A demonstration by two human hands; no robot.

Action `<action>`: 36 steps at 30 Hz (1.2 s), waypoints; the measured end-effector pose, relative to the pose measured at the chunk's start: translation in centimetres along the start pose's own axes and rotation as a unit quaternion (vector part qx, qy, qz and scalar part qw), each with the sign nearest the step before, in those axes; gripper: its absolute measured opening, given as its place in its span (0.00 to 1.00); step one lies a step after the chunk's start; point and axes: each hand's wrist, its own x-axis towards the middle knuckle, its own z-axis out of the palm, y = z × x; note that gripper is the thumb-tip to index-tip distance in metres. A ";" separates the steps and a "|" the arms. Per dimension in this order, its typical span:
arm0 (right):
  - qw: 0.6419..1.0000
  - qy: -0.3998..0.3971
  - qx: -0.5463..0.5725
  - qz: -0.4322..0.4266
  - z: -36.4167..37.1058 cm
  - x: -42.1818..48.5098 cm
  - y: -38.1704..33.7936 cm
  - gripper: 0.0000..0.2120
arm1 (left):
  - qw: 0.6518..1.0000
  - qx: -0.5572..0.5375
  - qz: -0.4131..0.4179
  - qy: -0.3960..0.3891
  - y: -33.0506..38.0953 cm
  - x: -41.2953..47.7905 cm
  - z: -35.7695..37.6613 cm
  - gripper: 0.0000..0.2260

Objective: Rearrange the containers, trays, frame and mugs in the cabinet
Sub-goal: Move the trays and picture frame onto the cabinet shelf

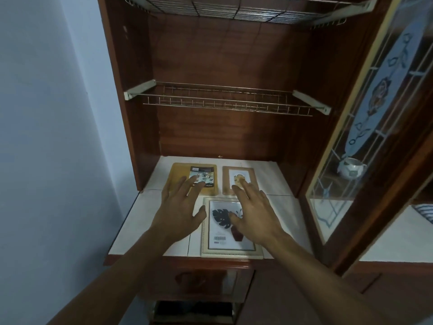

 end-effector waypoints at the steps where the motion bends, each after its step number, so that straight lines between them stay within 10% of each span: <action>1: 1.000 0.001 0.000 0.004 0.3 0.7 0.0 0.34 | 1.000 -0.003 0.003 0.001 -0.6 0.5 0.5 0.25; 36: 0.972 -0.019 0.147 0.185 12.4 15.0 11.3 0.34 | 0.980 -0.078 -0.147 -0.105 -9.4 10.3 15.2 0.30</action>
